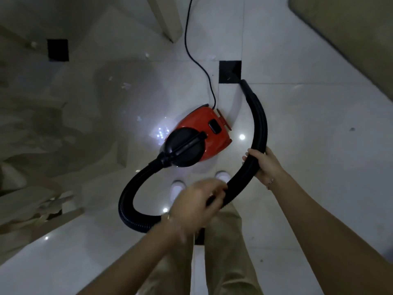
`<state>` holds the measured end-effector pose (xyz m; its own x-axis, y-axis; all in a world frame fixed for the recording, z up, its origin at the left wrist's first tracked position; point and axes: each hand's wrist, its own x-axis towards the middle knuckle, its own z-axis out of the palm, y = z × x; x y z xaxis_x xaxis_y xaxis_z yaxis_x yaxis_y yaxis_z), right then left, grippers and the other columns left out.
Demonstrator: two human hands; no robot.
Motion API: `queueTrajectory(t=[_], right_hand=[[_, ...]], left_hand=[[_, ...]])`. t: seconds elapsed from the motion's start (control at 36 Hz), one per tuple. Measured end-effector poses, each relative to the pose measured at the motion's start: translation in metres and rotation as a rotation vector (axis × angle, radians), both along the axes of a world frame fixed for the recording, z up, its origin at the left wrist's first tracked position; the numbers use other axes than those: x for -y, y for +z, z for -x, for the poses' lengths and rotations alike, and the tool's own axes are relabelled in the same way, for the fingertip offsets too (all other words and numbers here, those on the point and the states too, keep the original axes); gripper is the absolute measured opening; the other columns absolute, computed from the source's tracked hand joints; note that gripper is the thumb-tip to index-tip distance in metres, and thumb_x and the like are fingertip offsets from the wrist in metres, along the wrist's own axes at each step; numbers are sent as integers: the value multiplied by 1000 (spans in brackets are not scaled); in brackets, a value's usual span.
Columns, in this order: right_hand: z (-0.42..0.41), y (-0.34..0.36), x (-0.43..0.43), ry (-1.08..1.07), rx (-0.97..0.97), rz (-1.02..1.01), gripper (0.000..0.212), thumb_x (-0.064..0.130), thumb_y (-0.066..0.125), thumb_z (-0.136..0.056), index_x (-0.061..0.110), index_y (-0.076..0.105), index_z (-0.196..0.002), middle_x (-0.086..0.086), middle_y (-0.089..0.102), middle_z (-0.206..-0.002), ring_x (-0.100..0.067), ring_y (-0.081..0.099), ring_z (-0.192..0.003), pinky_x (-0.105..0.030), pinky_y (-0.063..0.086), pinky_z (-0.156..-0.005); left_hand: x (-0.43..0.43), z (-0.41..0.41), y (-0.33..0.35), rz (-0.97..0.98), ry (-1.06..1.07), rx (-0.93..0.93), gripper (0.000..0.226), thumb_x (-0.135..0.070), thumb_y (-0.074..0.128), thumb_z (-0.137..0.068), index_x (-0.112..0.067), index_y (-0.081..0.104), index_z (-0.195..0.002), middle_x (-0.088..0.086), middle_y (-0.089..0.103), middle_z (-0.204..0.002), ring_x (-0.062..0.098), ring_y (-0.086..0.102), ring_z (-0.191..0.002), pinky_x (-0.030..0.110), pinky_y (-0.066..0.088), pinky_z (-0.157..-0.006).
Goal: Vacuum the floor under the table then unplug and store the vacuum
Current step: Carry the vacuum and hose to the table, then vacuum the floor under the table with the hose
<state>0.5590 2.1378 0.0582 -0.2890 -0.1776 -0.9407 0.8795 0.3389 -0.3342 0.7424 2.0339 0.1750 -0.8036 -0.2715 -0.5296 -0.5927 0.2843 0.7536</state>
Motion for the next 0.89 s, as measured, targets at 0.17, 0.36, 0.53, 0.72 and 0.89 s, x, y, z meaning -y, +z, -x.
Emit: queueTrajectory(t=[0.17,0.36,0.53,0.72,0.89], right_hand=[[-8,-20,-16,-51,4,29,46,4,59,-90,11,45,-134,-9,57,-92,-19,61,-73,-29,57,-60],[-22,-54,-31,-88,-24,22,40,4,56,-91,12,48,-129,-8,56,-80,-17,59,-64,-29,55,-60],[-30,-65,-38,-69,-54,3,39,10,58,-90,17,51,-128,-7,58,-81,-15,58,-64,-30,53,-64],[-24,-60,-35,-62,-96,-6,30,14,62,-90,20,55,-118,-6,58,-78,-16,58,-65,-32,52,-66],[-18,-41,-24,-35,-142,37,36,11,63,-90,18,53,-124,-3,57,-69,-13,57,-56,-29,54,-61]], left_hand=[[50,51,-125,294,-166,148,42,-19,51,-92,-9,49,-132,11,54,-131,27,48,-121,34,36,-102],[64,97,-217,565,-573,340,67,-36,38,-96,-8,10,-150,7,11,-160,23,8,-148,40,4,-120],[64,117,-241,679,-943,577,69,-38,27,-99,-2,-6,-148,12,-8,-160,24,-5,-148,41,-2,-121],[60,120,-243,698,-1042,653,80,-44,35,-96,-3,-12,-147,13,-16,-158,24,-12,-147,40,-7,-120],[71,118,-227,561,-838,495,66,-37,25,-98,-4,-1,-149,9,-2,-160,21,-1,-148,41,-6,-119]])
